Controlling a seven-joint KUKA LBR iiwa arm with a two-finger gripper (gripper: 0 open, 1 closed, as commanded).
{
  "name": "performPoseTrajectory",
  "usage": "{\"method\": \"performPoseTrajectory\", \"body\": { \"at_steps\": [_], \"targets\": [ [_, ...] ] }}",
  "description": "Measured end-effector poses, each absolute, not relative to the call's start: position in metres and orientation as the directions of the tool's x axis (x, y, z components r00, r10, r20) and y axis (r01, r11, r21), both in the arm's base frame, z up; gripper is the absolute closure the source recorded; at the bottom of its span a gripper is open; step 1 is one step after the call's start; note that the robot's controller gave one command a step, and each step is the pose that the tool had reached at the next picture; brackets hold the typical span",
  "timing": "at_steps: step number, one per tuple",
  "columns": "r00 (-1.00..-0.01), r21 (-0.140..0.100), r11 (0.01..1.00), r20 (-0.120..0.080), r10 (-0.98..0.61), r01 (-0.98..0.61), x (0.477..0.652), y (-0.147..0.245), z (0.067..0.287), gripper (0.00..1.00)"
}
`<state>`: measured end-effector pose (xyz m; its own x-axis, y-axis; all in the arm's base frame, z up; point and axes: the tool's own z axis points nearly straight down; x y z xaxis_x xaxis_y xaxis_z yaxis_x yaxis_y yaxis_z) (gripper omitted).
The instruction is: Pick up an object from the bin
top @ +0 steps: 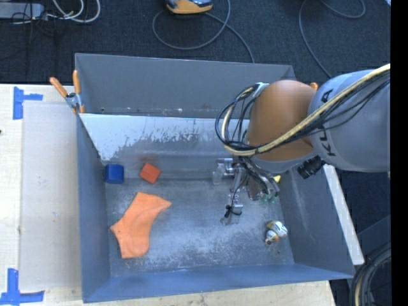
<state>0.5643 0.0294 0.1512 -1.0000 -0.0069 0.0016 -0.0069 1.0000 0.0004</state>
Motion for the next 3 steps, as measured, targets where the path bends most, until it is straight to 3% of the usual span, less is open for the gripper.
{"method": "performPoseTrajectory", "body": {
  "at_steps": [1, 2, 3],
  "targets": [
    [-1.000, 0.000, 1.000, 0.009, -0.018, -0.018, 0.538, 0.089, 0.131, 0.00],
    [-0.999, 0.003, 0.999, 0.009, -0.032, -0.032, 0.533, 0.125, 0.126, 0.00],
    [-0.998, 0.000, 0.998, 0.008, -0.056, -0.056, 0.557, 0.153, 0.122, 0.00]
  ]
}}
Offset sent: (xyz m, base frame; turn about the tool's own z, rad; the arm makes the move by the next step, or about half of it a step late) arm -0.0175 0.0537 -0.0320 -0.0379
